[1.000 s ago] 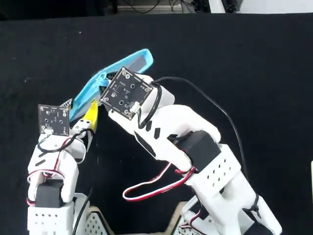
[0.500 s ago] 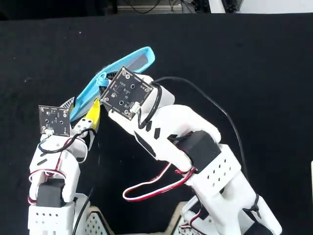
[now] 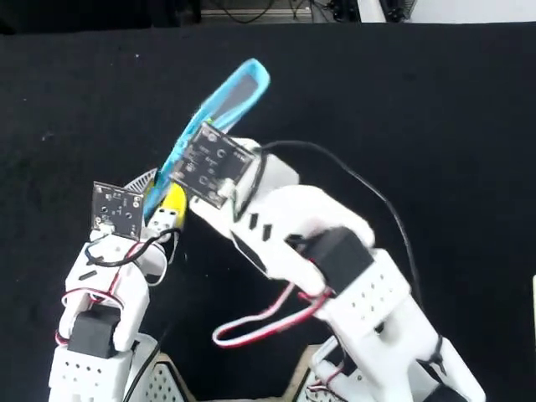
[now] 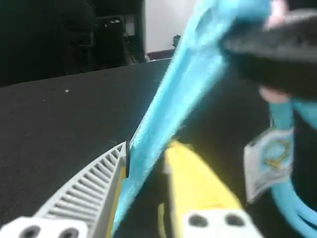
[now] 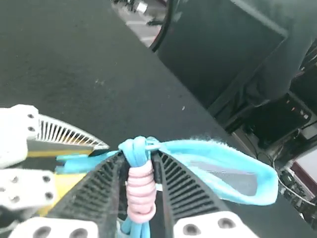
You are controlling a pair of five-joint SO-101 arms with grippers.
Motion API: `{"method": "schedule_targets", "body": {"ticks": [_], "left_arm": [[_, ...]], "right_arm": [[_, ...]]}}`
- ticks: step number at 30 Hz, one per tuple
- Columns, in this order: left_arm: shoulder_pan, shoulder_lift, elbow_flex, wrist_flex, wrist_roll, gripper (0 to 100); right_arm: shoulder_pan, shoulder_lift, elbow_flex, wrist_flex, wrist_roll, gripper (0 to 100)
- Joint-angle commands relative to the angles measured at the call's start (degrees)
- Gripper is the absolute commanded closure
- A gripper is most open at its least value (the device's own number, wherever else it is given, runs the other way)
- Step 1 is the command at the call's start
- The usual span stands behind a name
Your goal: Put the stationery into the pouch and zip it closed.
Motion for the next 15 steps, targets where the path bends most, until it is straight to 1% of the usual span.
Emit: {"method": "schedule_targets", "body": {"ticks": [1, 5, 8, 11, 13, 15], "left_arm": [[0.57, 0.00, -0.31, -0.88, 0.53, 97], [0.57, 0.00, -0.13, -0.79, 0.62, 97], [0.75, 0.00, -0.66, 0.44, 0.62, 97], [4.88, 0.00, -3.21, 5.27, 0.26, 96], [8.40, 0.00, -5.23, 8.97, 0.09, 93], [9.89, 0.00, -6.29, 11.16, 0.09, 89]], "right_arm": [[1.76, -7.08, 1.89, 1.41, -0.18, 98.8], [1.76, -14.73, 9.01, 1.05, -0.18, 98.8], [1.67, -20.18, 16.31, -2.37, -0.18, 98.8], [1.67, -25.98, 24.66, -8.26, -0.26, 98.8], [1.67, -29.76, 29.85, -12.48, -0.26, 98.8], [1.67, -33.27, 33.80, -15.03, -0.26, 98.8]]}}
